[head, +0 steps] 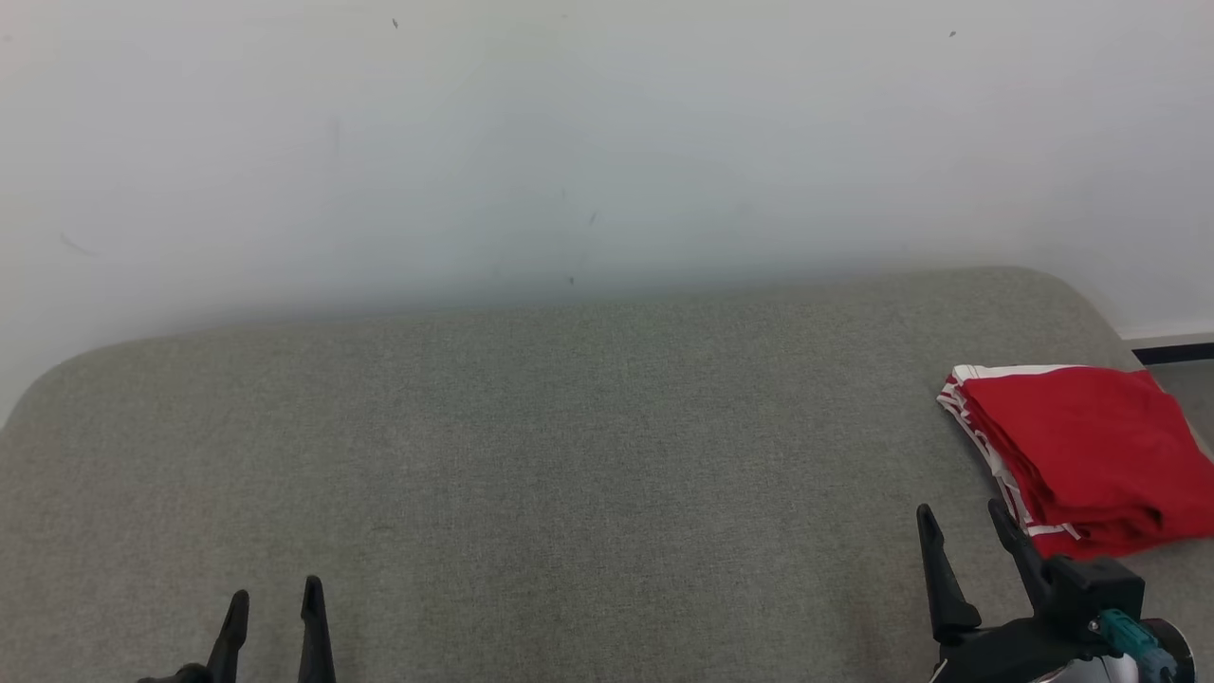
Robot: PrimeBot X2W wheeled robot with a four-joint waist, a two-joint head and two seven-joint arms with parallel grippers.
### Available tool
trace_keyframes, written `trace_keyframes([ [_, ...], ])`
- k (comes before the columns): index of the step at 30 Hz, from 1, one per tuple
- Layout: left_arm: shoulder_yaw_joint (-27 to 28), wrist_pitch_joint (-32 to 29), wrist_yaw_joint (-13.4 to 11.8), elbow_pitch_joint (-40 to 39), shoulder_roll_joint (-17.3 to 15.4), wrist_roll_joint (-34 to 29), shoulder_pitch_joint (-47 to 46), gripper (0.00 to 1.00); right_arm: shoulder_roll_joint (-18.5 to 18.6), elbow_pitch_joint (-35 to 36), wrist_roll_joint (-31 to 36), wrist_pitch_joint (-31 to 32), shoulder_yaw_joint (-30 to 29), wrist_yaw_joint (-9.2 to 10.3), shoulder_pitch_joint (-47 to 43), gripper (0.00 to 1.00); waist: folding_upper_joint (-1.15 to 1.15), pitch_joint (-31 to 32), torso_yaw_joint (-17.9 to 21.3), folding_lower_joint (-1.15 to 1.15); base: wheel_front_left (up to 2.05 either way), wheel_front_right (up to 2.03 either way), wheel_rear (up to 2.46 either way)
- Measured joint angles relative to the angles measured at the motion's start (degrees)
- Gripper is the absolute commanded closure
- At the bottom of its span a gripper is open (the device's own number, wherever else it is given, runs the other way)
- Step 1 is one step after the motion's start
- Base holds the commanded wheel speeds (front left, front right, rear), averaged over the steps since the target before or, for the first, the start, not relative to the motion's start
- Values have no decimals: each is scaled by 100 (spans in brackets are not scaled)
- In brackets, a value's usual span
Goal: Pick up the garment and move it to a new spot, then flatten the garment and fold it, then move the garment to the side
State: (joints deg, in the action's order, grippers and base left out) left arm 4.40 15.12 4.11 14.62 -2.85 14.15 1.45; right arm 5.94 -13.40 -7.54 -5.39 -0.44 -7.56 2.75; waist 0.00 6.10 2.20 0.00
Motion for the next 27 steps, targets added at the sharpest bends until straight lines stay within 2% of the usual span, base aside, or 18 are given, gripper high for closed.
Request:
trace_keyframes([
  [25,-11,-1,0,85,0,-46,-75,0,-112,62,-136,120,176,0,-46,0,1,-14,-4,0,0,0,0],
  [26,-10,0,-2,120,5,-44,-63,100,-116,26,-137,123,178,0,-55,100,0,-13,-4,0,0,0,0],
  [27,-10,-1,-5,167,18,-43,-26,100,-122,-29,-137,130,180,0,-84,100,1,-13,-5,0,0,0,0],
])
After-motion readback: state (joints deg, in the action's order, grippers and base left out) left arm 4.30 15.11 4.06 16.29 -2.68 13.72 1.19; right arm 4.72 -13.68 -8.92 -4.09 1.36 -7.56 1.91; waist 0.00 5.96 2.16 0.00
